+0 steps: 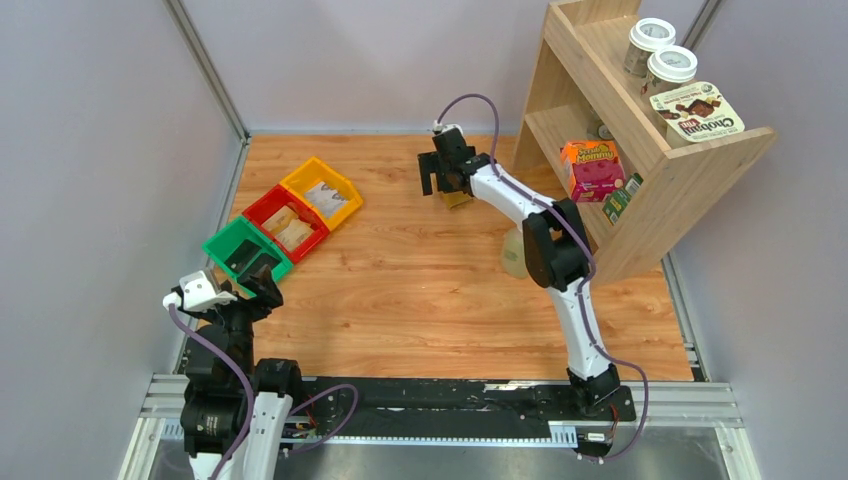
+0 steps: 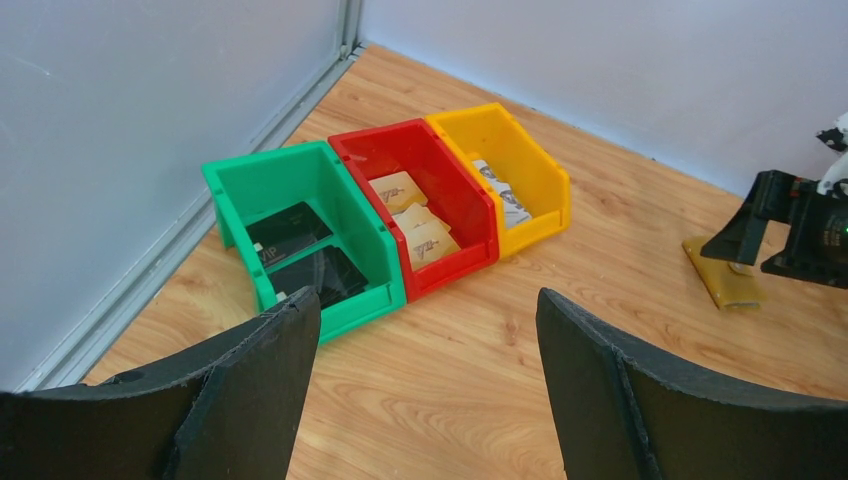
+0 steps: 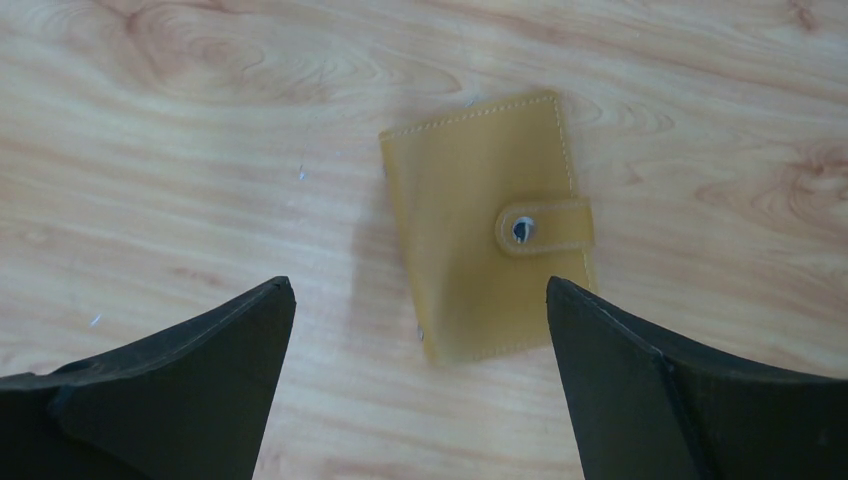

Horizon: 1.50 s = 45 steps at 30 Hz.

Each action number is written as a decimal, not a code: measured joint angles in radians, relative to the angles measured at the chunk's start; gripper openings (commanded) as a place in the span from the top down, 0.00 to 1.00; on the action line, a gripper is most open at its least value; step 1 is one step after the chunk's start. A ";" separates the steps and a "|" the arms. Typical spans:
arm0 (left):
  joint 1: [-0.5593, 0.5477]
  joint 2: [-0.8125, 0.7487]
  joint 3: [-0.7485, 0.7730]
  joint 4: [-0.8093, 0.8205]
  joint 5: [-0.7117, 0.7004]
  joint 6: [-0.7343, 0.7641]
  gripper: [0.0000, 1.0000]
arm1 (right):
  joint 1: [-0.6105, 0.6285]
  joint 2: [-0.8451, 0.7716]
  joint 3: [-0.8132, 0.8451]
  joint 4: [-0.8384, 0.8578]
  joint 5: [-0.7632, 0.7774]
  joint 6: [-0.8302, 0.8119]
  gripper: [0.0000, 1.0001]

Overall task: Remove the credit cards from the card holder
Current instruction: Move the card holder to the center of the board.

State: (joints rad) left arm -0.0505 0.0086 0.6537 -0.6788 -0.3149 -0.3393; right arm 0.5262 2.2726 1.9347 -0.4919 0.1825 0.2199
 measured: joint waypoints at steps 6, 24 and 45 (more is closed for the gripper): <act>-0.001 0.000 0.000 0.000 -0.002 0.000 0.14 | -0.011 0.142 0.142 -0.062 0.016 -0.014 0.21; -0.001 0.090 0.023 -0.008 0.048 -0.032 0.16 | 0.127 -0.133 -0.298 -0.068 0.044 0.007 0.51; -0.191 0.606 -0.041 0.025 0.468 -0.347 0.21 | 0.210 -0.577 -0.762 -0.009 -0.185 0.100 0.50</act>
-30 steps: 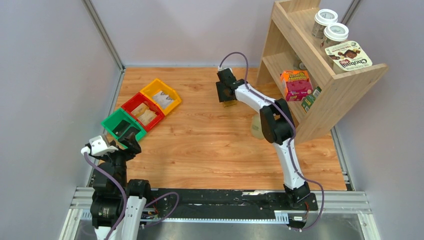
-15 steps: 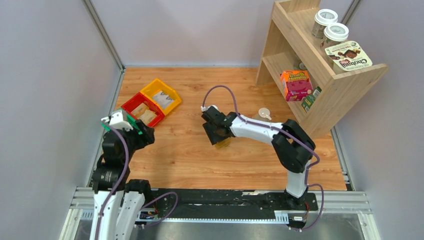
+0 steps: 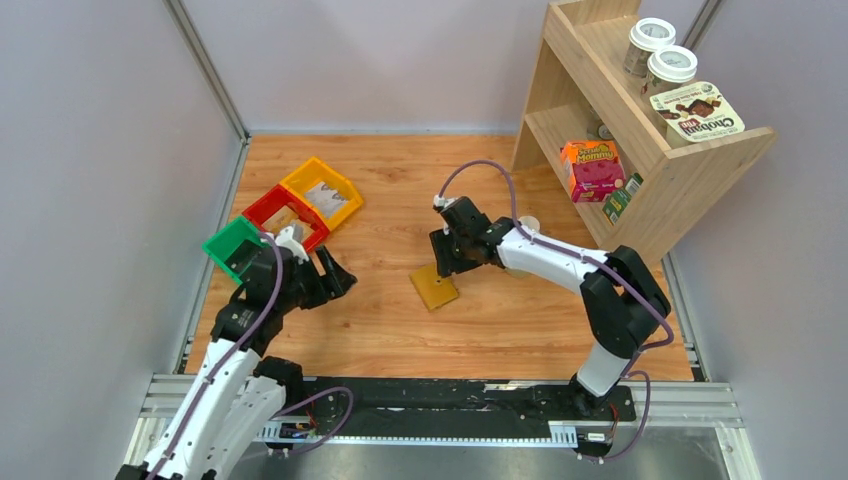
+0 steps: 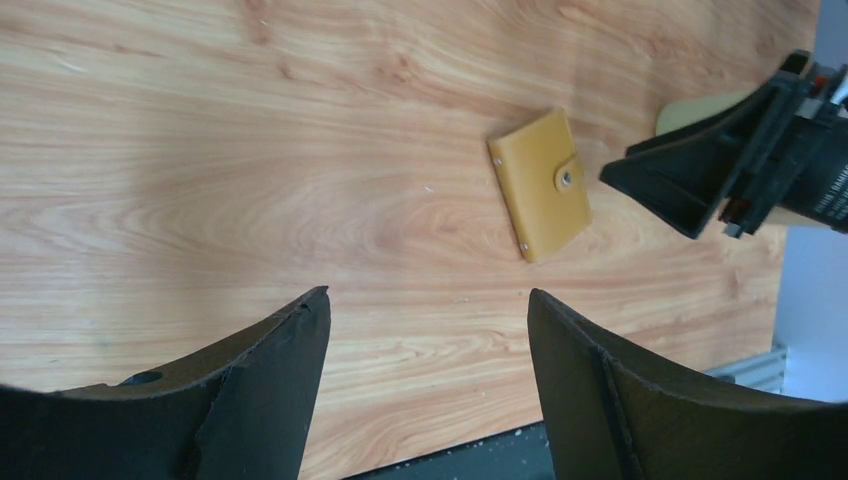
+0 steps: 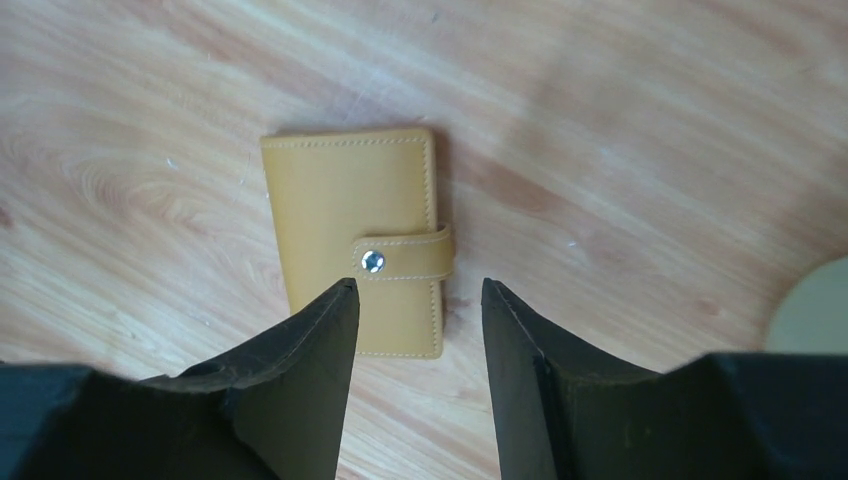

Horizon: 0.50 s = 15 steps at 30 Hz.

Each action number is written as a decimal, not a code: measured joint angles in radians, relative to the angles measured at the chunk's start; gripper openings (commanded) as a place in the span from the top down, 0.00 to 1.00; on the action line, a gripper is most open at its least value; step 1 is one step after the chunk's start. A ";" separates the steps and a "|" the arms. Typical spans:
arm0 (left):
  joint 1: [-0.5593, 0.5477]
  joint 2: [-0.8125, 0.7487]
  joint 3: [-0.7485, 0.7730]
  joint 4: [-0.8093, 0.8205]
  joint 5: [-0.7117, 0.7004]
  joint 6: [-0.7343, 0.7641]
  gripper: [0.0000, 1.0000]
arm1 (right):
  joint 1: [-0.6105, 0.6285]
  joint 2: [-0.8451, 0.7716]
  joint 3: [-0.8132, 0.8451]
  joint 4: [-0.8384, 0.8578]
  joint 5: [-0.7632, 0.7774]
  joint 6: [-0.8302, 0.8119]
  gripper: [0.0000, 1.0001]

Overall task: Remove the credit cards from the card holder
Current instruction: Move the card holder to the center of the board.

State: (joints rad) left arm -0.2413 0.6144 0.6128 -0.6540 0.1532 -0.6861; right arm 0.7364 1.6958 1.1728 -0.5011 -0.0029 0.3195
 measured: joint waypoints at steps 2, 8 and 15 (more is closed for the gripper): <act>-0.057 0.007 -0.031 0.037 -0.011 -0.039 0.21 | 0.008 0.006 -0.032 0.026 -0.032 0.007 0.52; -0.219 0.094 -0.116 0.175 -0.082 -0.159 0.23 | 0.043 0.016 -0.129 0.084 -0.092 0.049 0.55; -0.365 0.233 -0.155 0.324 -0.179 -0.259 0.28 | 0.106 0.006 -0.140 0.089 -0.036 0.058 0.54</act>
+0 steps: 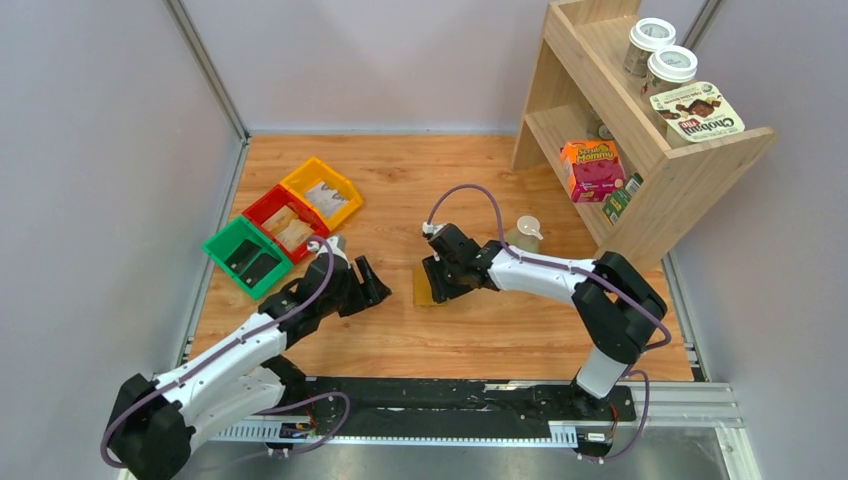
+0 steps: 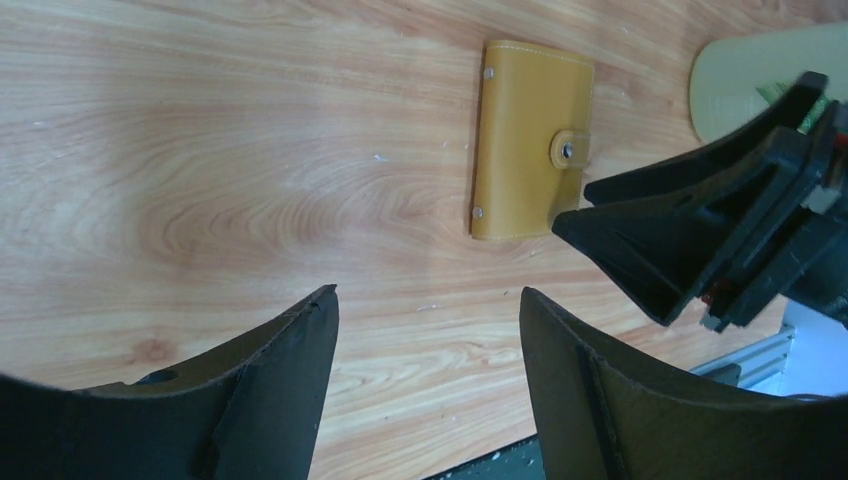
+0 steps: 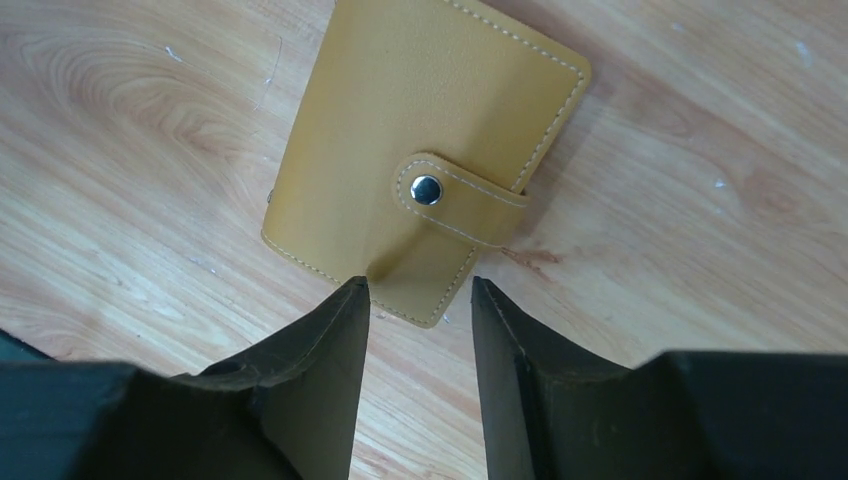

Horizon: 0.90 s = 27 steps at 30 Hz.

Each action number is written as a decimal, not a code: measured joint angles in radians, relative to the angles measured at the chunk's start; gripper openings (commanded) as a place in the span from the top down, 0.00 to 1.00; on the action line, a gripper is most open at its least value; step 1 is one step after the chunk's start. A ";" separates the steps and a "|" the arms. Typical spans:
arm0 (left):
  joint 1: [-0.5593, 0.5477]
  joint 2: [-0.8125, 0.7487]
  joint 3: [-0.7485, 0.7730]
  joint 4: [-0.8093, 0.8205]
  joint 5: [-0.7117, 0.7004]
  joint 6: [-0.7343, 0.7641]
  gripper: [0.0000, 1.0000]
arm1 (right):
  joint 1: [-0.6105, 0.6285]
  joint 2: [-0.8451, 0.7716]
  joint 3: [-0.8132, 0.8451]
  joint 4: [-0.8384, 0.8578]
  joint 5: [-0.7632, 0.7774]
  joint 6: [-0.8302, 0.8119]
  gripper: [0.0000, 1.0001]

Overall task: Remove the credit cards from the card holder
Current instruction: Move the card holder to the center of the board, then open the card holder at the center of the board.

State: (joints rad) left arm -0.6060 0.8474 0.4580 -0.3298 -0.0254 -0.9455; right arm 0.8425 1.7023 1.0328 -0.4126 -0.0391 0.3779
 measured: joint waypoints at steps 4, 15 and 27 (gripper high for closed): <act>-0.025 0.060 -0.009 0.077 -0.043 -0.032 0.29 | 0.020 -0.011 0.035 -0.040 0.088 0.000 0.55; -0.027 0.208 0.021 0.184 -0.090 -0.033 0.31 | 0.043 0.077 0.232 -0.113 0.202 0.001 0.63; -0.027 0.376 0.060 0.272 -0.041 -0.026 0.31 | 0.092 0.178 0.259 -0.169 0.242 0.012 0.61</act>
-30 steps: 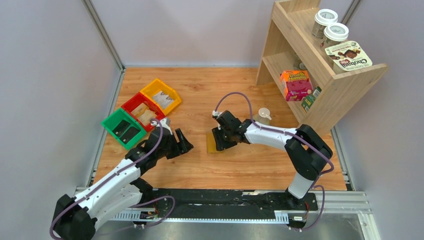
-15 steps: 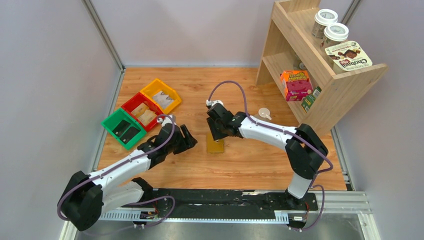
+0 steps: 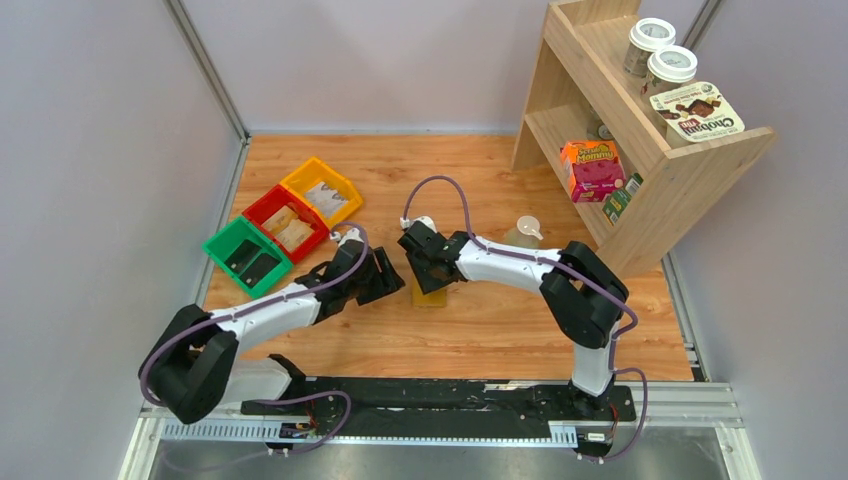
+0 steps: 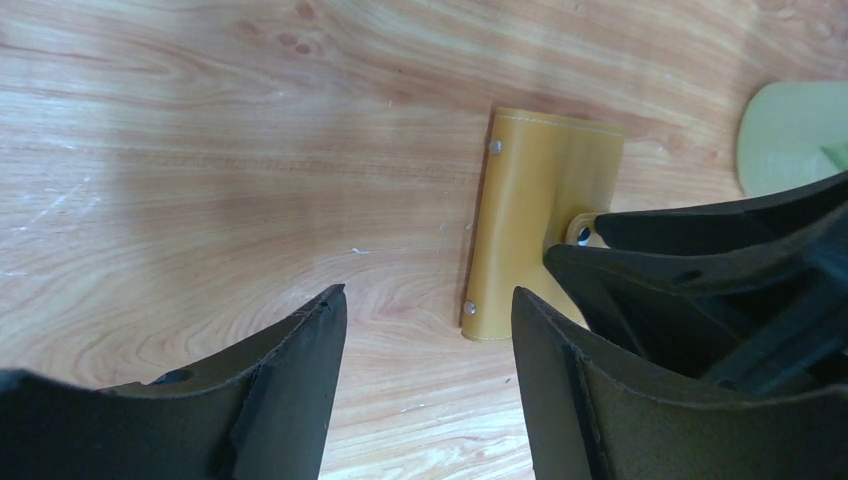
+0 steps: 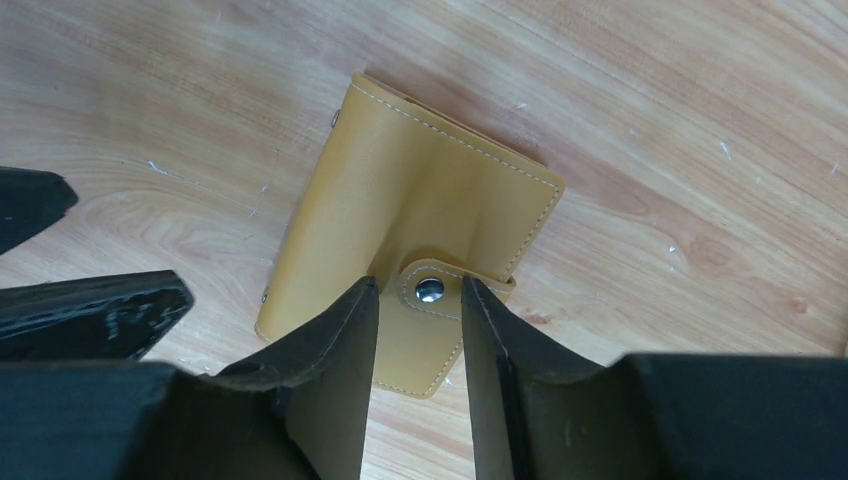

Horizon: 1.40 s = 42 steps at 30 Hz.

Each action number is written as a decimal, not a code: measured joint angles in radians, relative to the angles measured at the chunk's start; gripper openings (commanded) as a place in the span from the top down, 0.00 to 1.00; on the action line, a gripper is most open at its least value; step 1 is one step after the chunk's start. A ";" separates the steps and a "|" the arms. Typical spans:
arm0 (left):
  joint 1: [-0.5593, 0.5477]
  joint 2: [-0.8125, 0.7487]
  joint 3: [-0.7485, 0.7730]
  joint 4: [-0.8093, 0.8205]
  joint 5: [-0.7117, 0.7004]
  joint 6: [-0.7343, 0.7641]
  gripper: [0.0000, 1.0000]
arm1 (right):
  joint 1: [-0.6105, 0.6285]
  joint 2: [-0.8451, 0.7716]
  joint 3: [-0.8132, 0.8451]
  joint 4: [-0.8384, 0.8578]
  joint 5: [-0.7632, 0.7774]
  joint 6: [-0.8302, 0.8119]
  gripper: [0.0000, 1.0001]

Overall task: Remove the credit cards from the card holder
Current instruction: Open the card holder at the center of the board.

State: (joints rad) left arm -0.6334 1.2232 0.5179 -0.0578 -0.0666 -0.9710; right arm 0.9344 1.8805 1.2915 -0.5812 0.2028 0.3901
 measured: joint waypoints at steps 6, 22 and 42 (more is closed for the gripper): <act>0.000 0.098 0.016 0.029 0.052 0.000 0.32 | 0.000 0.000 -0.002 0.002 0.005 0.000 0.73; 0.000 0.305 0.114 0.153 0.183 -0.008 0.59 | -0.028 -0.038 -0.064 0.085 -0.068 -0.013 0.88; -0.035 0.298 0.089 0.159 0.134 -0.039 1.00 | -0.066 -0.175 -0.199 0.154 -0.142 0.028 0.93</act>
State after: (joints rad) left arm -0.6682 1.5215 0.6071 0.1013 0.0677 -1.0096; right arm 0.8680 1.7050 1.0927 -0.4274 0.0608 0.4179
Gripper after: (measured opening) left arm 0.018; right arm 0.129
